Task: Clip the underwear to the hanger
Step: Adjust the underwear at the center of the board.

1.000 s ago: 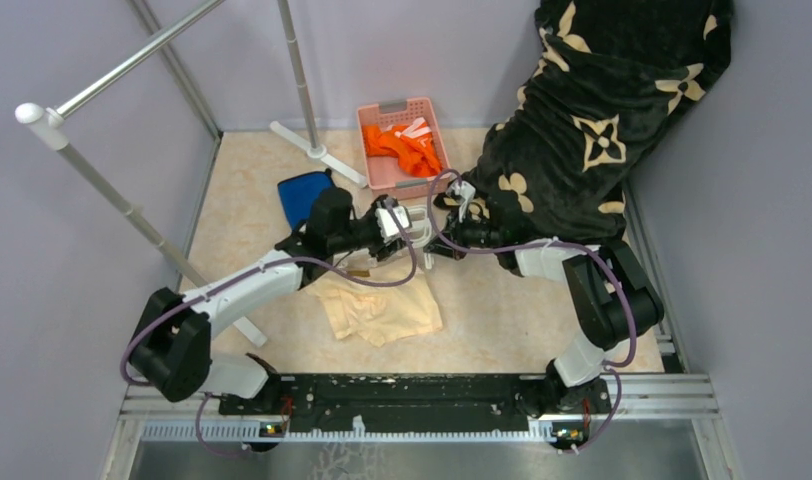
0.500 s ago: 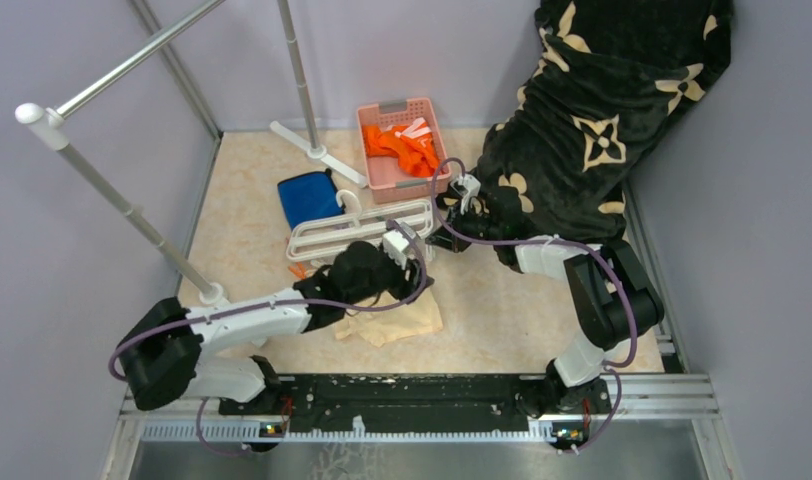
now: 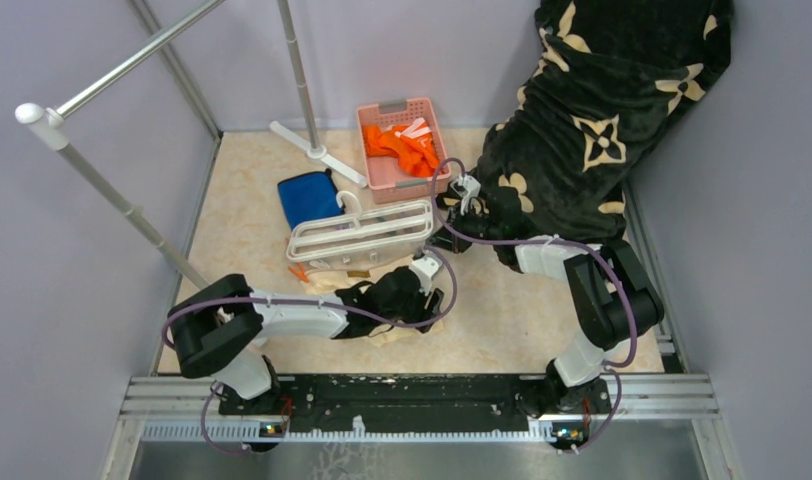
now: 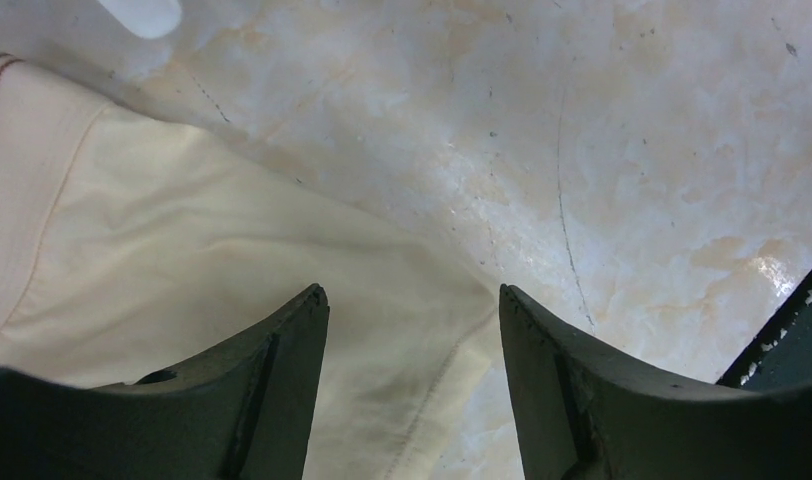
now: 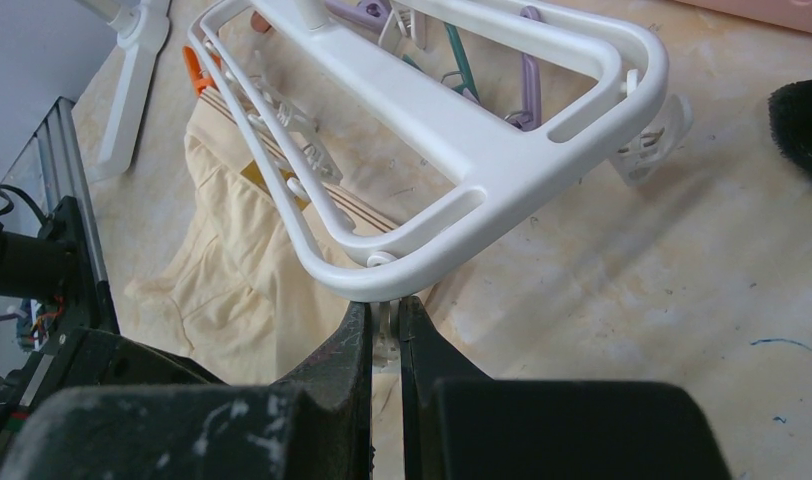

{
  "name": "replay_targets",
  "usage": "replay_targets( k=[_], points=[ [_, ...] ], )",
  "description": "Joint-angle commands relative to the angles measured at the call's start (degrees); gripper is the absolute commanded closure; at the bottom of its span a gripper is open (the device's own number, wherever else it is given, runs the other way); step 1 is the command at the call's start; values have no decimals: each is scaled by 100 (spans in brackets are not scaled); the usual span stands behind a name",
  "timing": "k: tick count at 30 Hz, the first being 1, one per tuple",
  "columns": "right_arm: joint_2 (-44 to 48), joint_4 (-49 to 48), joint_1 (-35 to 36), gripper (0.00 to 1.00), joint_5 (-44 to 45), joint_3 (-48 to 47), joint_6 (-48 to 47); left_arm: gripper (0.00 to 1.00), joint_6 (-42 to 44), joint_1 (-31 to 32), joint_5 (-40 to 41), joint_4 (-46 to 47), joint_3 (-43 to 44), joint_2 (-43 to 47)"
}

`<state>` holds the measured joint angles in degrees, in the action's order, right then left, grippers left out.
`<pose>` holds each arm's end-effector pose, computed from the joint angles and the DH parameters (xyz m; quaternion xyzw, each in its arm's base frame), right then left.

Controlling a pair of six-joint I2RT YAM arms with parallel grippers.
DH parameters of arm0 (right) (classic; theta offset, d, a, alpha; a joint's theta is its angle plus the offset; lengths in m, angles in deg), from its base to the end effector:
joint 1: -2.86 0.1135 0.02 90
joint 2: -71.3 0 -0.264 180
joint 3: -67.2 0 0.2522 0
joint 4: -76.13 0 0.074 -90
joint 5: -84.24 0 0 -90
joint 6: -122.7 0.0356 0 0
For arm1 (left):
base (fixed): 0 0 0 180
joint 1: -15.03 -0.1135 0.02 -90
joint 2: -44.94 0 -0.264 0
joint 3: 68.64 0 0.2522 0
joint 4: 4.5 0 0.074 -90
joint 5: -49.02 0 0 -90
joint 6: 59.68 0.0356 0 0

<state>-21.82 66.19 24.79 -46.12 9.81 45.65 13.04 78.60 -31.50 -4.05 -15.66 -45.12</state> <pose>0.2977 0.1447 0.1858 -0.2450 0.7783 0.4283 0.3883 0.1428 -0.2741 0.1603 0.3159 0.8334 -0.2340 0.3886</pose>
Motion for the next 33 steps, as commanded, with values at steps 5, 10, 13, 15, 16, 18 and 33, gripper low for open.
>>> replay_targets(
  k=[5,10,13,15,16,18,33],
  points=[
    [92,-132,-31,100,-70,-211,-29,31,-403,248,-667,-352,-105,43],
    [126,-69,-31,100,-60,-202,-38,32,-469,345,-1117,-774,-142,94],
    [170,-3,-31,100,-47,-202,-62,31,-481,366,-1379,-1097,-185,200],
    [203,39,-31,100,-37,-207,-88,31,-541,387,-1520,-1283,-237,332],
    [218,74,-31,100,-27,-207,-106,31,-586,409,-1583,-1380,-280,405],
    [253,105,-31,100,-16,-207,-123,32,-709,467,-1719,-1559,-369,538],
    [477,122,-31,100,43,-77,-223,28,12,1317,219,-1858,20,2126]
  ],
)
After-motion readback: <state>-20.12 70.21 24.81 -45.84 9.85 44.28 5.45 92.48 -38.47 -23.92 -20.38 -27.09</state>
